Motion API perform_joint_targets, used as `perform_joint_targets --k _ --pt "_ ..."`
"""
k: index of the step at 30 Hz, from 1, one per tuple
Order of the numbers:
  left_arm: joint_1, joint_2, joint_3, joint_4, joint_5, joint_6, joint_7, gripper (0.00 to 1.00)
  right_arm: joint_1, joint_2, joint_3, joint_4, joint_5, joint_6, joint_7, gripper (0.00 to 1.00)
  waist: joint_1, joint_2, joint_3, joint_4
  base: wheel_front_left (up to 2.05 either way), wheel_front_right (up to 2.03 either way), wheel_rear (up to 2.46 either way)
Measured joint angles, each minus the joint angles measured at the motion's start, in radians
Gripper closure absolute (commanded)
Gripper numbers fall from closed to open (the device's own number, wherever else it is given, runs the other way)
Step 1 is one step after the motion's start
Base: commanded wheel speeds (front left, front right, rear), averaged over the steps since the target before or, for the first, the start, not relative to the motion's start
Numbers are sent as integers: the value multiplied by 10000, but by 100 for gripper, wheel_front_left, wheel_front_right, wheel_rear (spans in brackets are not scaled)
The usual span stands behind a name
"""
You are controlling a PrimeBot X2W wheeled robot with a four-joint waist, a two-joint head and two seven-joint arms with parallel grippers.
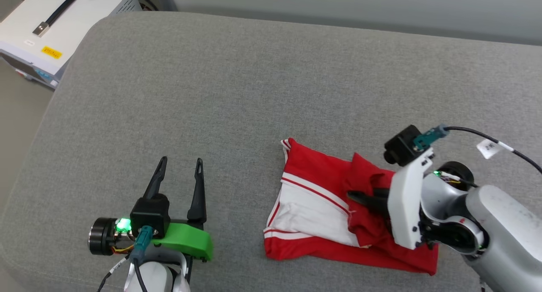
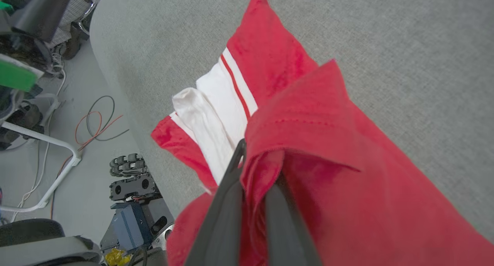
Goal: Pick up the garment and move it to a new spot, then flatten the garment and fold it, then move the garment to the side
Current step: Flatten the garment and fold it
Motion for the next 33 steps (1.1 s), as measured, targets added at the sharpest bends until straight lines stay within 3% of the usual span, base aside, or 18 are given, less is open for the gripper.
perform_joint_targets --k 8,12,17,18,19,26,27,33 --pt "-195 -217 144 59 88 -98 0 0 -1468 1252 1350 1939 -472 0 -821 100 0 -1 493 340 0 0 0" --pt "-281 -297 176 73 128 -173 0 0 -1717 1455 2031 3114 -780 0 -1174 100 0 0 687 434 0 0 0" --pt "-304 -384 238 167 173 -184 2 0 -1865 1469 2487 3628 -708 13 -1979 100 0 0 717 492 0 0 0" --pt "-299 -399 267 201 174 -186 2 0 -1859 1463 2514 3639 -617 13 -2207 53 0 0 676 486 0 0 0" --pt "-293 -408 301 232 178 -199 2 0 -1858 1436 2522 3624 -600 13 -2418 0 0 0 633 475 0 0 0" --pt "-66 -416 546 305 326 -259 0 0 -1709 545 1793 2750 -882 6 -4592 0 0 0 48 189 0 0 0" --pt "174 -407 679 288 347 -267 0 0 -1448 253 708 2640 -1908 4 -6061 0 0 0 -256 -34 0 0 0" --pt "425 -399 828 92 347 -274 0 0 -287 708 -2192 2993 -4297 2 -8309 0 0 0 -770 -496 0 0 0"
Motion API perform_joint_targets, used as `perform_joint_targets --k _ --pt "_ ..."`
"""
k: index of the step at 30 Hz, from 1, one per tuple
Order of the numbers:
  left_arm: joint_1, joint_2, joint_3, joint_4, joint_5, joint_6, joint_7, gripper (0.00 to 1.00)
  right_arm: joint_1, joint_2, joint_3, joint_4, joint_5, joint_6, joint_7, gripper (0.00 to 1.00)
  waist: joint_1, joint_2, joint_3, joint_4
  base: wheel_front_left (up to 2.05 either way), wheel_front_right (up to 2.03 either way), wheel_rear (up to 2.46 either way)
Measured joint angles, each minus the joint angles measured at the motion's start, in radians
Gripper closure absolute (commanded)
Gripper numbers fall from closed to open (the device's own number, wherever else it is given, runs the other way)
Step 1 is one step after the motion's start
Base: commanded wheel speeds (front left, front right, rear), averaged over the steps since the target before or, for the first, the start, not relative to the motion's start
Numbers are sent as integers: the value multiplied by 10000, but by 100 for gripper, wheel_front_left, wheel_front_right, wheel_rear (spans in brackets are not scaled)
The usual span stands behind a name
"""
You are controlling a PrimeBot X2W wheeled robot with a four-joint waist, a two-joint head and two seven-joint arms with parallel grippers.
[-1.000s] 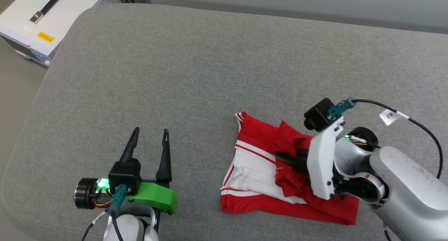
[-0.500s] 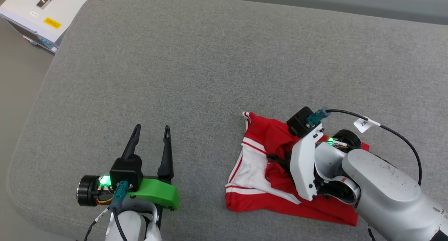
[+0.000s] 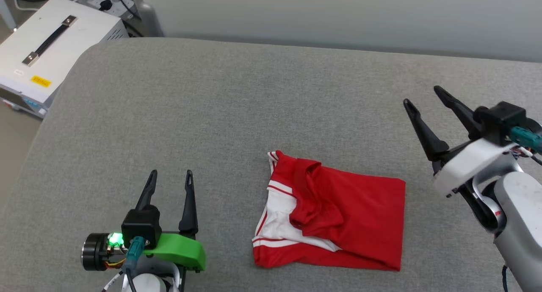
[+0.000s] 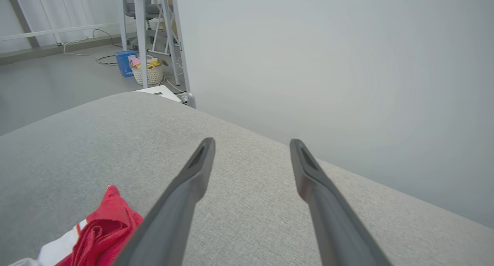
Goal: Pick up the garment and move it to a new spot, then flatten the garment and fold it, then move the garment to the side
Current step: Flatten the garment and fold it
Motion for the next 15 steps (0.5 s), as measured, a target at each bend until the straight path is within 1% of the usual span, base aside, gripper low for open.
perform_joint_targets --k 4,8,11,15 --pt "150 0 50 -119 0 -79 2 0 1036 756 -1871 -140 -1471 0 -594 0 0 0 -301 -289 0 0 0" --pt "327 -4 59 -290 2 -84 0 0 2194 1641 -3281 -802 -2527 0 -809 0 0 0 -570 -531 0 0 0" --pt "496 -2 107 -414 2 -104 2 0 3019 2257 -3998 -1375 -3072 0 -834 0 0 0 -743 -687 0 0 0" --pt "794 -2 190 -606 -2 -127 2 0 4010 3028 -4633 -1998 -3292 0 -838 0 0 0 -953 -858 0 0 0"
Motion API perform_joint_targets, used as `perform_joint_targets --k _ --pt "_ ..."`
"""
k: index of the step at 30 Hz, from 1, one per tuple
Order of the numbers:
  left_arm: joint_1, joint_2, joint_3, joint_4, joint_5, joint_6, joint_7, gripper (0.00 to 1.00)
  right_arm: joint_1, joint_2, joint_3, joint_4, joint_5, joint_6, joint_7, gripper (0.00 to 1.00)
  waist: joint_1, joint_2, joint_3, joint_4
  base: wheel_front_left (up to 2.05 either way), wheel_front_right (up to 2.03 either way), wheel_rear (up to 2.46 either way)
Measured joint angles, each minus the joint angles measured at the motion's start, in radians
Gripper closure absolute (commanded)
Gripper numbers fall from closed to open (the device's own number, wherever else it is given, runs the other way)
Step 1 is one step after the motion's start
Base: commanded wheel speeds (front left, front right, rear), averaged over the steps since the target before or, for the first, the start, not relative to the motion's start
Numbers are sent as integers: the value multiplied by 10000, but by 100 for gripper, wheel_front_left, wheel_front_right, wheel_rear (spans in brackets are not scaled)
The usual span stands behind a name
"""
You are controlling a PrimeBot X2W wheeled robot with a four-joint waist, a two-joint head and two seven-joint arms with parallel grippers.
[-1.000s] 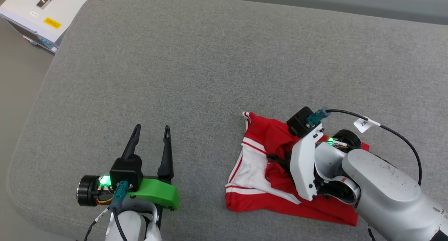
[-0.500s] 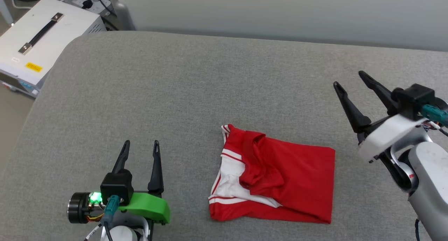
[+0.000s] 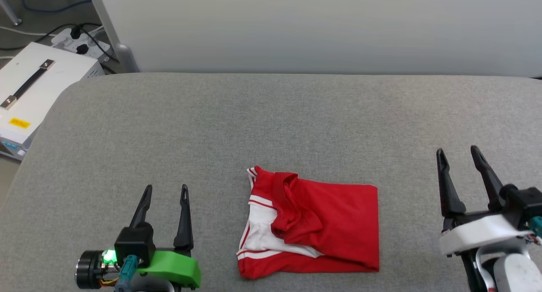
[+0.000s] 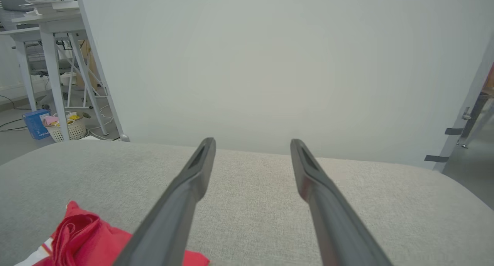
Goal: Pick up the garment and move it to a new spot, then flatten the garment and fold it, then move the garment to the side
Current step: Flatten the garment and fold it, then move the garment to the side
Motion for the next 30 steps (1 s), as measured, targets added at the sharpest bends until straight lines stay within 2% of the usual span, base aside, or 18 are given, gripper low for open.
perform_joint_targets --k 7,20,24,30 --pt "435 -12 -35 -268 -4 -31 -2 0 1298 617 -307 -604 -263 0 -2 0 0 0 -271 -259 0 0 0" --pt "635 -23 -15 -278 -35 -33 -2 0 1993 876 -274 -757 -593 -2 -17 0 0 0 -345 -303 0 0 0" --pt "634 -23 -8 -228 -35 -33 -2 0 1765 706 -247 -897 -907 -2 -31 0 0 0 -312 -266 0 0 0" --pt "594 -29 -15 -121 -48 -48 -2 0 -31 -303 -125 -1131 -1275 0 -44 0 0 0 -159 -179 0 0 0"
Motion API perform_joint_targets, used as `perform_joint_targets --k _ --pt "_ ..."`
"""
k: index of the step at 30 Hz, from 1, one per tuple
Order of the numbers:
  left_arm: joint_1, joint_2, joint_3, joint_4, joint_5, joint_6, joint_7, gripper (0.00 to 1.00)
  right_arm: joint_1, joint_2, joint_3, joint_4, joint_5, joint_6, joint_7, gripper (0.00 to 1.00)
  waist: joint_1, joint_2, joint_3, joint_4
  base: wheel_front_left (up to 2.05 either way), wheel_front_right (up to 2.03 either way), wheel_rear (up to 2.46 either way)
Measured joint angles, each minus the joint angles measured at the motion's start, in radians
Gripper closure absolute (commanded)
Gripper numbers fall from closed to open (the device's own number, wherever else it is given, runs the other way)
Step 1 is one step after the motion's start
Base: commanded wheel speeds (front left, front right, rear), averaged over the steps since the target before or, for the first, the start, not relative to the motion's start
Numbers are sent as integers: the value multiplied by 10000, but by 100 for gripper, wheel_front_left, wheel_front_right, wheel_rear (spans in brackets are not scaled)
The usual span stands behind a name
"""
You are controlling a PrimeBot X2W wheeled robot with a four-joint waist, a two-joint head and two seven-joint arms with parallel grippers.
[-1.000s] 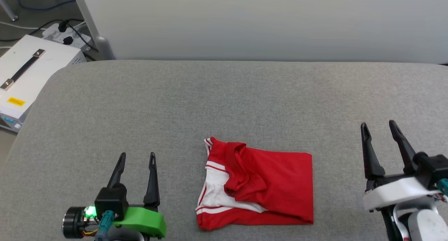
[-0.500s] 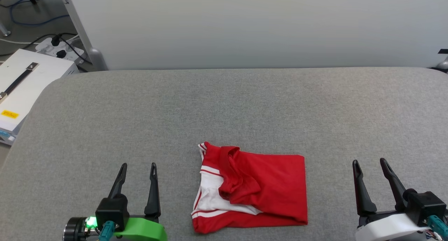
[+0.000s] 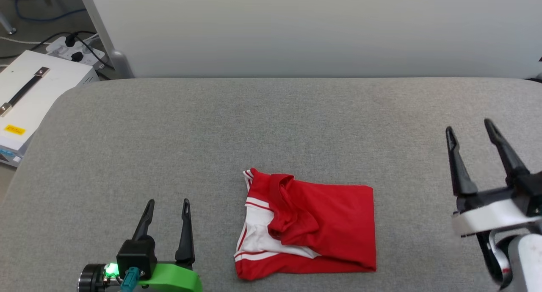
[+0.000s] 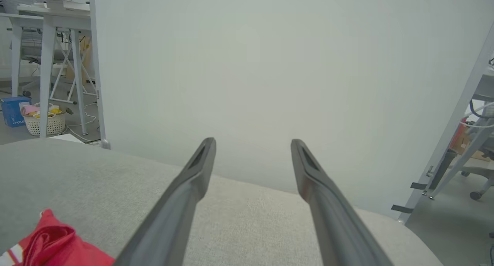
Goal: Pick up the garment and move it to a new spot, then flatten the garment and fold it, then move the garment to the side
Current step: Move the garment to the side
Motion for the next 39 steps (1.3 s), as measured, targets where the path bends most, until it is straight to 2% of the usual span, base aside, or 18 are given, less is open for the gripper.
perform_joint_targets --k 4,9,13,16,21,24,28,35,39 --pt "-148 -8 -31 46 -2 -42 0 0 -1251 -922 606 562 650 0 1011 0 0 0 135 156 0 0 0" --pt "-224 -27 -50 63 -58 -65 0 0 -2232 -2082 1904 1137 2907 0 3973 0 0 0 356 330 0 0 0" --pt "-414 -42 -79 75 -58 -75 0 0 -2586 -2999 2566 1367 4901 0 6205 0 0 0 585 482 0 0 0" --pt "-586 -59 -155 69 -59 -82 0 0 -2511 -3235 2740 1467 6263 -2 7699 0 0 0 763 624 0 0 0" --pt "-872 -100 -276 73 -71 -86 0 0 -2080 -3193 2713 1522 7804 -2 9198 0 0 0 1135 898 0 0 0" --pt "-1059 -115 -345 75 -146 -88 0 0 -1620 -3106 2867 1526 8301 -2 9808 0 0 0 1380 1062 0 0 0" --pt "-1290 -136 -443 98 -161 -119 0 0 -1279 -2867 2986 1601 8652 -2 10007 0 0 1 1711 1288 0 0 0" --pt "-1553 -151 -510 203 -217 -159 0 0 -1247 -2282 3200 1848 8888 -2 9810 0 0 0 2169 1626 0 0 0" --pt "-1666 -157 -527 270 -221 -159 0 0 -1251 -2247 3428 1954 8742 2 9350 0 0 0 2280 1763 0 0 0"
